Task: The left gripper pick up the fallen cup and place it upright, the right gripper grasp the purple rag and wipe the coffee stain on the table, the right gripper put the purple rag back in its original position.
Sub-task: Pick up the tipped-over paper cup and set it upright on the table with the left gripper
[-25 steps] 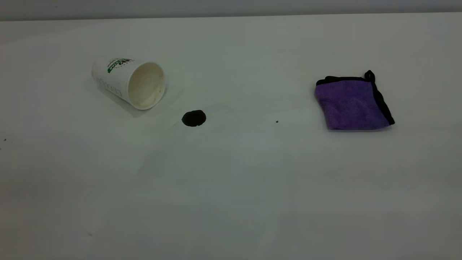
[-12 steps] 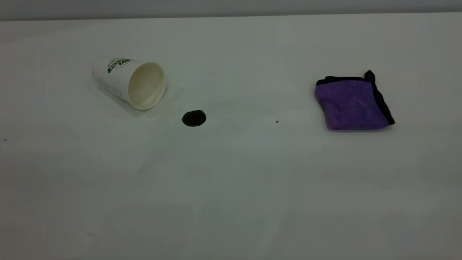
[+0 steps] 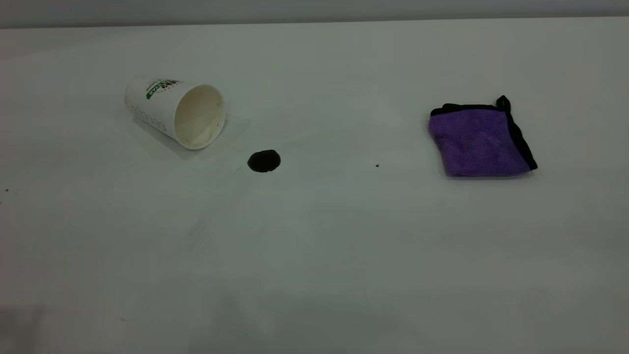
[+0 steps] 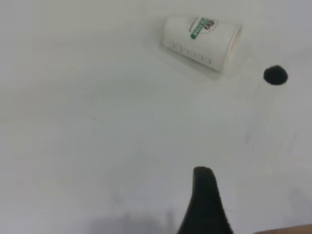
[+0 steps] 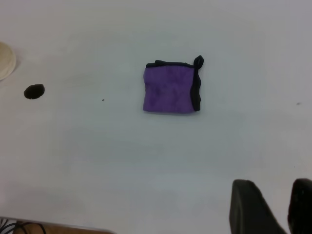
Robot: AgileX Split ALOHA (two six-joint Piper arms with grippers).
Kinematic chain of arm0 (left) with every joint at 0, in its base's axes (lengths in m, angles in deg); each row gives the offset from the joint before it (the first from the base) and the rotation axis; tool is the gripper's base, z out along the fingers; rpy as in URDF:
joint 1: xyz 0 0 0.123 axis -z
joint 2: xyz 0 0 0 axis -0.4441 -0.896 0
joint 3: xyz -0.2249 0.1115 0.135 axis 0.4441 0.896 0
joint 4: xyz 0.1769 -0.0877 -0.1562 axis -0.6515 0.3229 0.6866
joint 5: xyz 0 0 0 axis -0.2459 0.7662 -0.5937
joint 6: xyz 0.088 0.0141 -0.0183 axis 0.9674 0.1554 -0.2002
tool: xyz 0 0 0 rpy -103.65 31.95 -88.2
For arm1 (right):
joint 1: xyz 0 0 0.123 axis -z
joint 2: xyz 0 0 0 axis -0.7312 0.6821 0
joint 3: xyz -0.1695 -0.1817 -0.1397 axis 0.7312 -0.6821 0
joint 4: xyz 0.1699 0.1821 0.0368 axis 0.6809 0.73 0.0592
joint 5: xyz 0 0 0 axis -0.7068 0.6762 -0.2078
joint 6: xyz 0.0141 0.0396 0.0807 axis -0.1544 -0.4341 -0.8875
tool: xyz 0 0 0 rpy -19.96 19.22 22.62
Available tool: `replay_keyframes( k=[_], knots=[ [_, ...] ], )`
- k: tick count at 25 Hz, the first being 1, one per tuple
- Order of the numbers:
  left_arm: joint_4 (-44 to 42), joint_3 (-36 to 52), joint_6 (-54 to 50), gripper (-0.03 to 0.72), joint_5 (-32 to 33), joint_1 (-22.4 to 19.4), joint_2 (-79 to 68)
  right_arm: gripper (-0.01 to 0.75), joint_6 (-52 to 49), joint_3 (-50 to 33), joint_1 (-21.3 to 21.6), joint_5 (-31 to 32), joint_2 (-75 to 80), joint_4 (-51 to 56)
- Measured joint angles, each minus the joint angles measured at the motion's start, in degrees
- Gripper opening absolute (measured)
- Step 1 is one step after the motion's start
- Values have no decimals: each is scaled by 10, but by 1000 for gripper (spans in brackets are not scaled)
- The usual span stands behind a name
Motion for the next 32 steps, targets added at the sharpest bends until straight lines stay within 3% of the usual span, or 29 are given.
replay_keyframes(
  k=[8, 16, 26, 32],
  knots=[
    [0, 0, 20, 592, -153, 14, -235, 239, 0, 0, 0, 0, 0, 0],
    [-22, -39, 21, 592, -312, 139, -505, 239, 0, 0, 0, 0, 0, 0],
    [-24, -270, 9, 592, -324, 168, -749, 239, 0, 0, 0, 0, 0, 0],
    [-66, -381, -12, 592, -196, 181, -786, 239, 0, 0, 0, 0, 0, 0]
  ],
)
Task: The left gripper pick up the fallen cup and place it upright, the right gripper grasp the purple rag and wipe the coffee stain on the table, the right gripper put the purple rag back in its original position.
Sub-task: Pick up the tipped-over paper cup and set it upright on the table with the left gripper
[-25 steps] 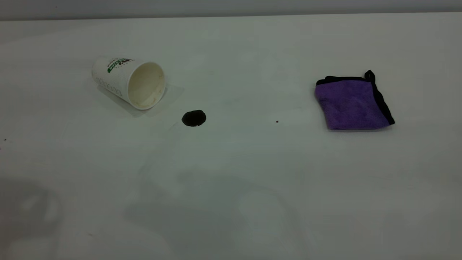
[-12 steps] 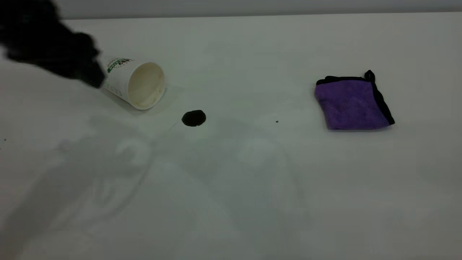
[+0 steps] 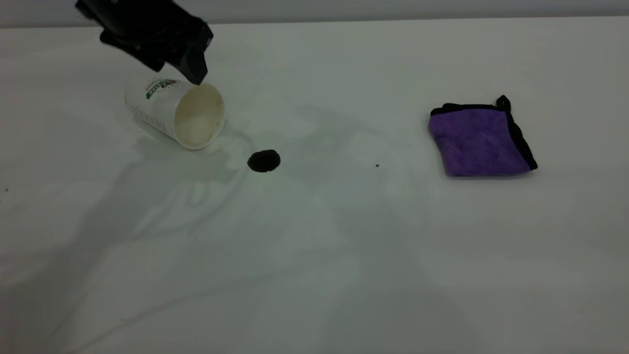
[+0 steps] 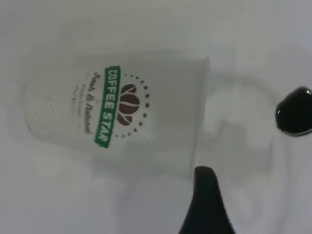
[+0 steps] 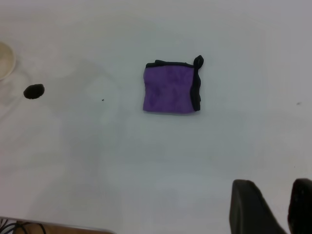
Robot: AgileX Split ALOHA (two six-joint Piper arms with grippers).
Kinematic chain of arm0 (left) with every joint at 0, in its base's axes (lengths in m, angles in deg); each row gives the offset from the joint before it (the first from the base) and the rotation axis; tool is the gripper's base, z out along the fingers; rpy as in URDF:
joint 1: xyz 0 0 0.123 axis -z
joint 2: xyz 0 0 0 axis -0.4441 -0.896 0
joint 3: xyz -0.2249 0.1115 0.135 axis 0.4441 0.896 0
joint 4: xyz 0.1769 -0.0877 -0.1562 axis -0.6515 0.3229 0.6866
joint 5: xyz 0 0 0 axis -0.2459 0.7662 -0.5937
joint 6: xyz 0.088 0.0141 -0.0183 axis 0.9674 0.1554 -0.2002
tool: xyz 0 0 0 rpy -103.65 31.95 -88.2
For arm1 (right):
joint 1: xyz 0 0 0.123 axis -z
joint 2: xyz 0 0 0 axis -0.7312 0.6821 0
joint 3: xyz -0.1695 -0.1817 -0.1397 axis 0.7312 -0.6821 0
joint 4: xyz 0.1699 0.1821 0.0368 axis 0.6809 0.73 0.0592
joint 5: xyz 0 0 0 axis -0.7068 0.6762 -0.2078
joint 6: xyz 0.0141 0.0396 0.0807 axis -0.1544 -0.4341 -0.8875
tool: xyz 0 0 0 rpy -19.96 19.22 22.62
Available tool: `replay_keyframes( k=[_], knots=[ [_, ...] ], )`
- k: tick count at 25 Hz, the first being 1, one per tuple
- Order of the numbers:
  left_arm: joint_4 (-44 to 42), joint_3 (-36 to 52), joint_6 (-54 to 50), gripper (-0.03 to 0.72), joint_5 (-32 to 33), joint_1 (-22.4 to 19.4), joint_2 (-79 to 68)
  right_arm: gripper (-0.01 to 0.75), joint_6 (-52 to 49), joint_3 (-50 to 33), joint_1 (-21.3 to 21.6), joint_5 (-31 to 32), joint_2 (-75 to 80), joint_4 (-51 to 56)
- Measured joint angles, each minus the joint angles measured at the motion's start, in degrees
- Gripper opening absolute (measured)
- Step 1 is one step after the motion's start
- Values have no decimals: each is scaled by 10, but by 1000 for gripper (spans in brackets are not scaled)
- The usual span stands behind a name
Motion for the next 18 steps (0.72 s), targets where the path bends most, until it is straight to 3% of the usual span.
replay_keyframes(
  k=[5, 7, 13, 18],
  knots=[
    [-147, -94, -118, 592, 201, 30, -1, 239, 0, 0, 0, 0, 0, 0],
    [-223, -107, -177, 592, 248, 52, -1, 239, 0, 0, 0, 0, 0, 0],
    [-333, -109, -309, 592, 212, 93, -49, 239, 0, 0, 0, 0, 0, 0],
    [-436, -109, -405, 592, 200, 102, -107, 239, 0, 0, 0, 0, 0, 0]
  ],
)
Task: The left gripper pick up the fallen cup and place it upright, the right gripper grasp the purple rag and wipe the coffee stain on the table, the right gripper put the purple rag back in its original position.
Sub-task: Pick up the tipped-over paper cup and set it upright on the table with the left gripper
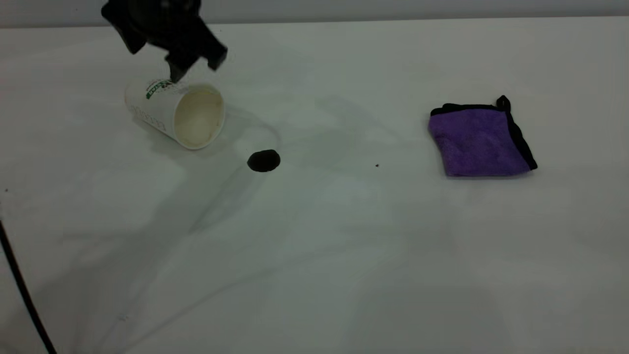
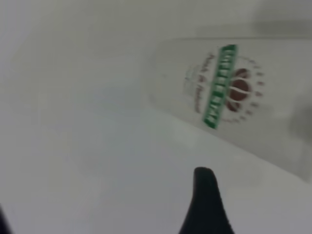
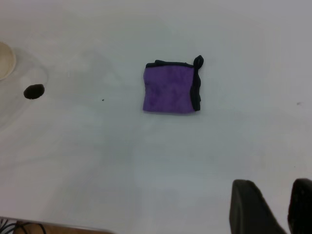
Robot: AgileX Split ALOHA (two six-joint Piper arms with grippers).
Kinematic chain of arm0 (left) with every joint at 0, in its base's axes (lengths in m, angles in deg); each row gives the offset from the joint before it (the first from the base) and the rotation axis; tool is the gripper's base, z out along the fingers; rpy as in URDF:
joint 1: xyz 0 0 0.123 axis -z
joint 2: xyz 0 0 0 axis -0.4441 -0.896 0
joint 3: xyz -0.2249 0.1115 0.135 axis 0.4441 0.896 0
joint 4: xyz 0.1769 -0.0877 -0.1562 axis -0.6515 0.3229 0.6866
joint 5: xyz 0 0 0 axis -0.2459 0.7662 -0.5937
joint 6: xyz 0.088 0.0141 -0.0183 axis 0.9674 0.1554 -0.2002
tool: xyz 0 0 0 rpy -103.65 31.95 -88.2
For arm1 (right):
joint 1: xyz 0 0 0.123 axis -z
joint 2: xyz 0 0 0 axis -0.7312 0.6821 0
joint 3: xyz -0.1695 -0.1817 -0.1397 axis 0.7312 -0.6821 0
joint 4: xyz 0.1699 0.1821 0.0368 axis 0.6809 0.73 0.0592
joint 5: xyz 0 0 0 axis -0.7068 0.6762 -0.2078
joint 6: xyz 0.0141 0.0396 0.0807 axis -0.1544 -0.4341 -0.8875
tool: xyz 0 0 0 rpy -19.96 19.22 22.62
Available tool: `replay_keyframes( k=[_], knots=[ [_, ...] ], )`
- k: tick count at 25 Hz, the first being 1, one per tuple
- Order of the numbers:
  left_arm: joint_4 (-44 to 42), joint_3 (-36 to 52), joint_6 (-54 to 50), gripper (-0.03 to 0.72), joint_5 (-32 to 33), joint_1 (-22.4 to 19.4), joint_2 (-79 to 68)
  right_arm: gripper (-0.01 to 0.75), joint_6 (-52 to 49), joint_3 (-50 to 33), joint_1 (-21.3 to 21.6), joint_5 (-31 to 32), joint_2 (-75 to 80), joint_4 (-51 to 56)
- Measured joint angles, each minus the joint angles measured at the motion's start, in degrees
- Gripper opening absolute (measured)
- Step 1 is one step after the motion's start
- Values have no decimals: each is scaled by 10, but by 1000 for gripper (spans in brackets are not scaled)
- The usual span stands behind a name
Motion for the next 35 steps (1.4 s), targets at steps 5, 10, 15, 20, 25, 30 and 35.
replay_keyframes(
  k=[5, 10, 15, 20, 25, 30, 35],
  knots=[
    [-75, 0, -49, 592, -36, 0, -40, 239, 0, 0, 0, 0, 0, 0],
    [-86, -2, -53, 590, -57, 0, -53, 239, 0, 0, 0, 0, 0, 0],
    [-92, -5, -53, 590, -53, 3, -53, 239, 0, 0, 0, 0, 0, 0],
    [-93, -14, -53, 590, -29, 8, -54, 239, 0, 0, 0, 0, 0, 0],
    [-77, -64, -44, 590, 17, 22, -55, 239, 0, 0, 0, 0, 0, 0],
    [-24, -98, 8, 590, 29, 54, -55, 239, 0, 0, 0, 0, 0, 0],
    [4, -97, -1, 590, 48, 65, -61, 239, 0, 0, 0, 0, 0, 0]
  ],
)
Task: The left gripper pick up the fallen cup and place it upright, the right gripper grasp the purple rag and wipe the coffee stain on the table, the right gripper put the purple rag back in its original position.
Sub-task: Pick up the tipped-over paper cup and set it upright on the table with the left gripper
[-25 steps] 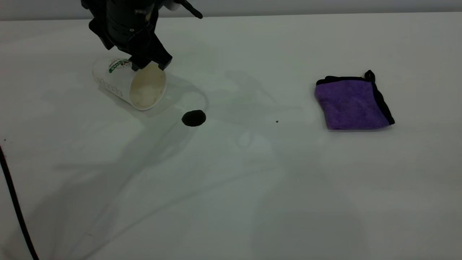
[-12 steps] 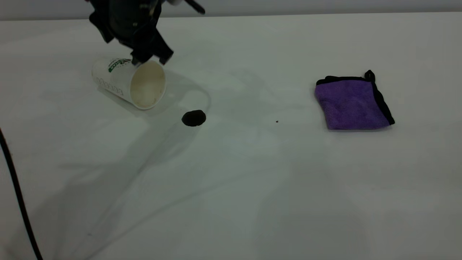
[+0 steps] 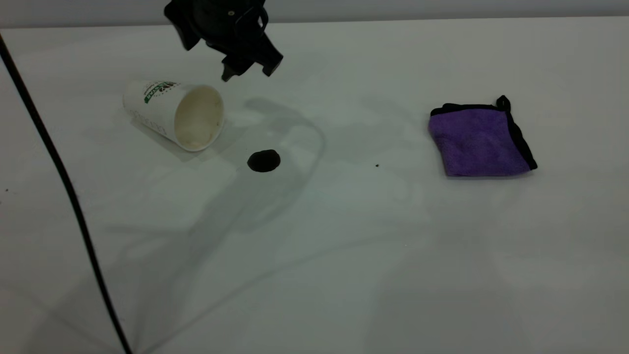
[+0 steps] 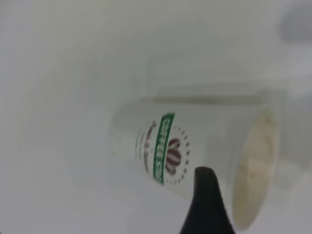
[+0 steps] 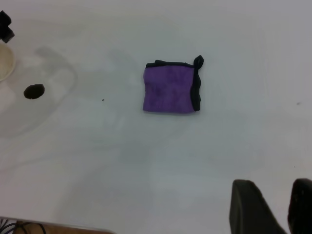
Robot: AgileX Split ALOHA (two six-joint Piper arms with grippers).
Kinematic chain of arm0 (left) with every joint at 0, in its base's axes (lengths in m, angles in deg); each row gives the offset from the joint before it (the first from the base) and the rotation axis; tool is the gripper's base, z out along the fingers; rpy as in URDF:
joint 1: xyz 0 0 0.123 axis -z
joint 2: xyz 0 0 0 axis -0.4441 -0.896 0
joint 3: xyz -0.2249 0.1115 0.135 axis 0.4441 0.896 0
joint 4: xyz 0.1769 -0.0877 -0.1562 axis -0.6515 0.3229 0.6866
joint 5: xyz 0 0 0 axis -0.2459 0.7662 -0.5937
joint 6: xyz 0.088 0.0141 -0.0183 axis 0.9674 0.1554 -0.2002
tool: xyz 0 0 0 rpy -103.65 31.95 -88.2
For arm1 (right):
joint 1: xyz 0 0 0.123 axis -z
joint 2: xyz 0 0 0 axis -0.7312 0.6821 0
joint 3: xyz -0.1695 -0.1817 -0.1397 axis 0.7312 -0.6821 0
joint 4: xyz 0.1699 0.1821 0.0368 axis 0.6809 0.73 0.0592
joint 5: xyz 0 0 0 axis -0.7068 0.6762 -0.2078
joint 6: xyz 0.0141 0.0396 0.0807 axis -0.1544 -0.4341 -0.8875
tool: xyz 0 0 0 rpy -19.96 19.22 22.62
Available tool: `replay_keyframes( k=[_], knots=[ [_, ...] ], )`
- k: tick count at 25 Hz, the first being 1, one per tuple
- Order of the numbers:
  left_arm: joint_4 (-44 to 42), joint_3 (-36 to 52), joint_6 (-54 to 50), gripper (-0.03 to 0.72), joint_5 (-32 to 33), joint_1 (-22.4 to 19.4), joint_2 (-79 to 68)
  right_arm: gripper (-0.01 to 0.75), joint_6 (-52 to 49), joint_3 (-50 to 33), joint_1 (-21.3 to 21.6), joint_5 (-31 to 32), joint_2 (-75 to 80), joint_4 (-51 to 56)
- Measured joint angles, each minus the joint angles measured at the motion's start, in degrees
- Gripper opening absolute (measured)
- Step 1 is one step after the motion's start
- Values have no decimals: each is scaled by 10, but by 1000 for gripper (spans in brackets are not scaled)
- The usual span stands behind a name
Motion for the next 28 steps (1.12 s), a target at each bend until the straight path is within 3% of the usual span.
replay_keyframes(
  k=[15, 24, 28],
  knots=[
    [-69, 0, -37, 590, 40, -3, -64, 239, 0, 0, 0, 0, 0, 0],
    [-86, 0, -39, 590, 30, -45, -88, 239, 0, 0, 0, 0, 0, 0],
    [-122, 0, -50, 529, 21, -49, -93, 239, 0, 0, 0, 0, 0, 0]
  ],
)
